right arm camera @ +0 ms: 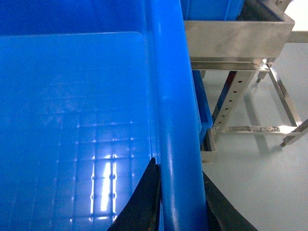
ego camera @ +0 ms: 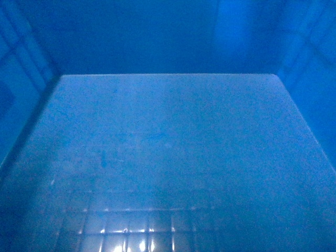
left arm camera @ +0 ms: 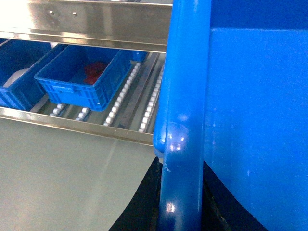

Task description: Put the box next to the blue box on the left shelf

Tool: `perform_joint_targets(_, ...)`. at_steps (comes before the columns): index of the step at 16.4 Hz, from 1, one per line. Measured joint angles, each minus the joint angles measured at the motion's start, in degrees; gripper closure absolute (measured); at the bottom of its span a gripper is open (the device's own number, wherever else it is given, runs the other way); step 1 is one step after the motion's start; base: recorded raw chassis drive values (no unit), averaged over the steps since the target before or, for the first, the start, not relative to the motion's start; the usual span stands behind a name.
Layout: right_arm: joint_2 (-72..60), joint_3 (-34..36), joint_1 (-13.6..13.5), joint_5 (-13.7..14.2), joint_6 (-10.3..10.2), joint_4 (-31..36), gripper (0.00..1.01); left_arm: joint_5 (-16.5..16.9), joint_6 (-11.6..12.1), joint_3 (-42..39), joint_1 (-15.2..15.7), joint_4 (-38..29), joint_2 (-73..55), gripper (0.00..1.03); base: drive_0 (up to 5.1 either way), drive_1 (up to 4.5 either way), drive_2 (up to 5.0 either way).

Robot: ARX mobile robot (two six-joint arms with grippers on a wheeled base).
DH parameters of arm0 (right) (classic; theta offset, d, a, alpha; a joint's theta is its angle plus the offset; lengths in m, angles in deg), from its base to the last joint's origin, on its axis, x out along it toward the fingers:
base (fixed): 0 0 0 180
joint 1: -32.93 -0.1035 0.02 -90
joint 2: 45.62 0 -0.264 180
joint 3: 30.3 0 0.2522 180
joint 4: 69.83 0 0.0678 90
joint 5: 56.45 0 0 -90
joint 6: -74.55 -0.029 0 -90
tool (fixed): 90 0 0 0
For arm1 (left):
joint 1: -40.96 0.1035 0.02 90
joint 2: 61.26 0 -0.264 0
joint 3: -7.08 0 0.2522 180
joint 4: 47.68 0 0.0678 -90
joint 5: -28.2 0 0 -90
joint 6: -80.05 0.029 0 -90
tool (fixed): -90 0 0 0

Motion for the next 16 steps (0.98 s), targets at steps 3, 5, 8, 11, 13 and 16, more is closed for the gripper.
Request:
perform_joint_targets(3, 0.0, 0.0, 0.0, 0.0, 0.0, 0.0, 0.9, 0.0, 0.0, 0.0, 0.0, 0.0, 0.0, 0.89, -5.1, 2.33, 2.3)
perform_joint_targets(5, 0.0, 0.0, 0.0, 0.0, 0.0, -0.1, 0.9, 0.0, 0.0, 0.0, 0.0, 0.0, 0.0, 0.89, -5.0, 1.82, 2.8)
perform_joint_targets(8, -0.1, 0.0, 0.0, 0.0, 0.0, 0.0, 0.9, 0.0, 0.0, 0.0, 0.0, 0.0, 0.0, 0.89, -4.3, 0.38, 4.3)
perform_joint_targets(11, -0.1, 0.0, 0.0, 0.0, 0.0, -0.1, 0.9, 0.0, 0.0, 0.0, 0.0, 0.0, 0.0, 0.89, -4.0, 0.22, 4.6)
perform_joint_targets(13, 0.0, 0.0, 0.0, 0.0, 0.0, -0.1, 0.9, 0.0, 0.0, 0.0, 0.0, 0.0, 0.0, 0.89, -4.2, 2.31, 2.4)
perform_joint_targets(16, -0.1, 0.0, 0.0, -0.1, 0.0, 0.4, 0.9, -0.3, 0.0, 0.0, 0.1, 0.1, 0.3, 0.89, 0.0, 0.0, 0.0)
